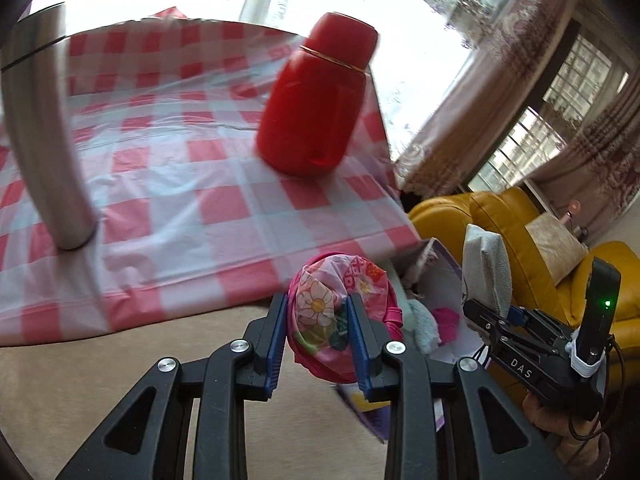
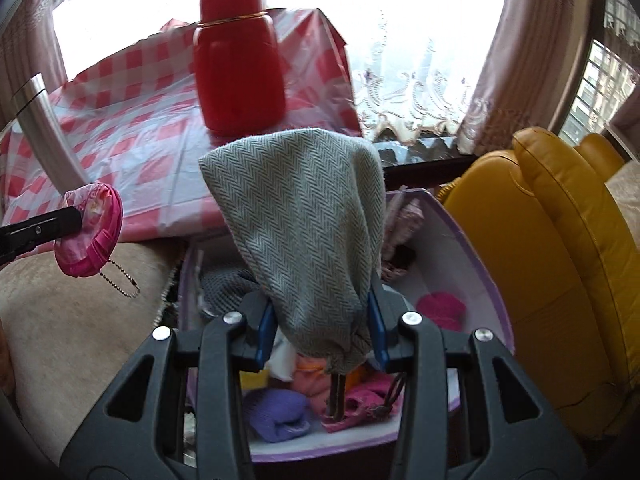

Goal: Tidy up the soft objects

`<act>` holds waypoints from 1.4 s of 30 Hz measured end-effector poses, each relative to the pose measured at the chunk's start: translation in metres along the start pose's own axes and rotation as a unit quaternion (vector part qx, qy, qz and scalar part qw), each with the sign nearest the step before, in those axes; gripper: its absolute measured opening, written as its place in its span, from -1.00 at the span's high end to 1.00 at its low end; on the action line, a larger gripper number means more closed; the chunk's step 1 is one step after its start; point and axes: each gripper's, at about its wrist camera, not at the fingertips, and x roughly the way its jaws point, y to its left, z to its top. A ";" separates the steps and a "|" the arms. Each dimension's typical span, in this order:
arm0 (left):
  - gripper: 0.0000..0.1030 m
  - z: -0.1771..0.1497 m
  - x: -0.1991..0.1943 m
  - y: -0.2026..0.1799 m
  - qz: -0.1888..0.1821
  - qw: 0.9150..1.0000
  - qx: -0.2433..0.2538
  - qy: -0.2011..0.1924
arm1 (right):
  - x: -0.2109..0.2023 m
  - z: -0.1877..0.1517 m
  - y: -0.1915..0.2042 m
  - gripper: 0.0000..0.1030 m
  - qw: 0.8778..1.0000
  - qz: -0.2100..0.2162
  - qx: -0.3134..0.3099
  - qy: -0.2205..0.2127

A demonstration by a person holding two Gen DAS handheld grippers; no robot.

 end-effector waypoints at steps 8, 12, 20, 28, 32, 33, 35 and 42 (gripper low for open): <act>0.33 -0.002 0.028 -0.050 -0.044 0.998 0.034 0.025 | -0.006 -0.009 -0.034 0.12 0.999 -0.032 0.029 0.007; -0.21 -0.002 0.045 -0.062 -0.051 0.997 0.039 0.044 | -0.009 -0.009 -0.040 -0.17 0.998 -0.039 0.040 0.008; -0.38 -0.026 0.037 -0.046 -0.044 0.996 0.012 0.083 | -0.033 -0.018 -0.036 -0.46 0.998 -0.057 0.039 0.003; -0.53 -0.057 0.016 -0.052 -0.016 0.995 0.050 0.085 | -0.050 -0.043 -0.023 -0.48 0.998 -0.060 0.034 0.002; -0.58 -0.057 0.018 -0.053 -0.010 0.994 0.058 0.091 | -0.049 -0.044 -0.022 -0.49 0.997 -0.062 0.038 0.001; -0.58 -0.057 0.018 -0.054 -0.010 0.994 0.058 0.091 | -0.048 -0.044 -0.022 -0.49 0.997 -0.062 0.039 0.001; -0.58 -0.057 0.018 -0.053 -0.008 0.994 0.057 0.091 | -0.046 -0.045 -0.021 -0.49 0.997 -0.064 0.038 0.006; -0.58 -0.056 0.022 -0.054 0.006 0.994 0.054 0.092 | -0.040 -0.048 -0.021 -0.49 0.997 -0.062 0.036 0.018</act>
